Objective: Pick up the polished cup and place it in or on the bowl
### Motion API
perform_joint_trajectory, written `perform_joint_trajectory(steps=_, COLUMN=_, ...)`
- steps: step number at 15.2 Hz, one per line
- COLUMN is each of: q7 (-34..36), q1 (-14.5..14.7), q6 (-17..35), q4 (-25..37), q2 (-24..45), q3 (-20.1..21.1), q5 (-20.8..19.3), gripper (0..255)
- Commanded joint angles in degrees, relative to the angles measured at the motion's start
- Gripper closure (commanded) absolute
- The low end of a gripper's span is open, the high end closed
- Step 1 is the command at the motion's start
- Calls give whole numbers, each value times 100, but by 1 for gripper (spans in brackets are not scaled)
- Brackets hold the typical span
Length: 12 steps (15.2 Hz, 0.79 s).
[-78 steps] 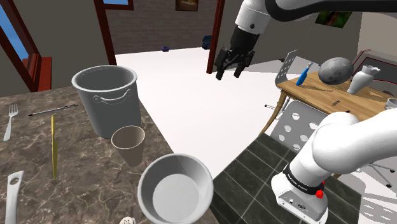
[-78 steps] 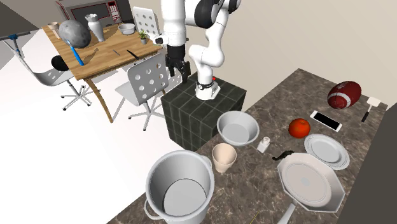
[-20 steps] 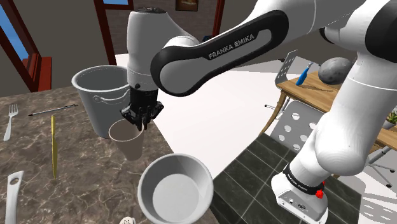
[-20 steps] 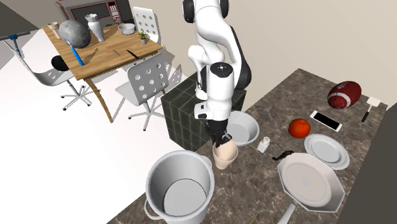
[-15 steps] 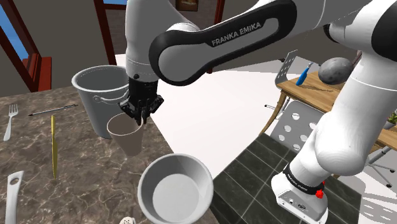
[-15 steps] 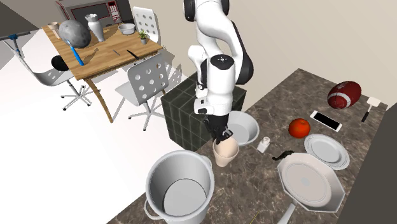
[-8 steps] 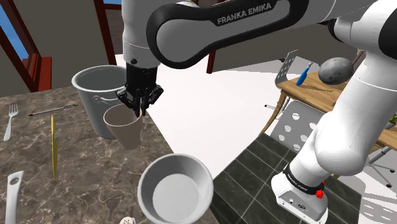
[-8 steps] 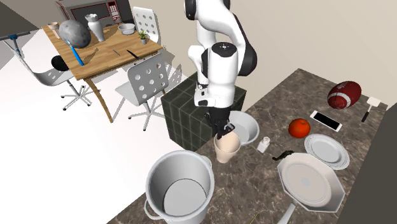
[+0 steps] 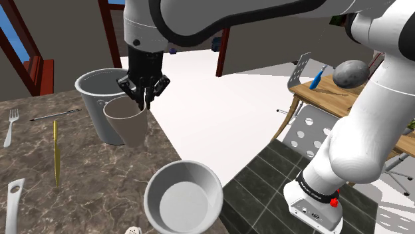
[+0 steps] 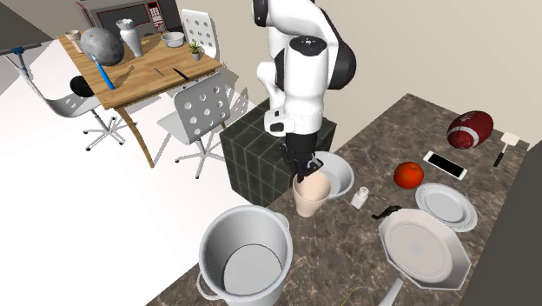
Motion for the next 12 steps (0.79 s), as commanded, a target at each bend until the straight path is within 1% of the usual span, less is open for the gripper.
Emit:
perform_joint_trajectory(steps=1, q7=1, q1=3, q6=-153, q4=131, q2=-26, q3=5, q5=14, gripper=255)
perform_joint_trajectory(steps=2, q7=1, q1=3, q6=-180, q4=155, q2=-29, q3=5, q5=16, gripper=255)
perform_joint_trajectory(steps=6, q7=-97, q1=-4, q6=-230, q4=-588, q2=-955, q3=32, q5=525, gripper=255)
perform_joint_trajectory(steps=12, q7=-185, q1=214, q6=-539, q4=-1439, q2=-2268, q3=-60, q5=1194, gripper=255)
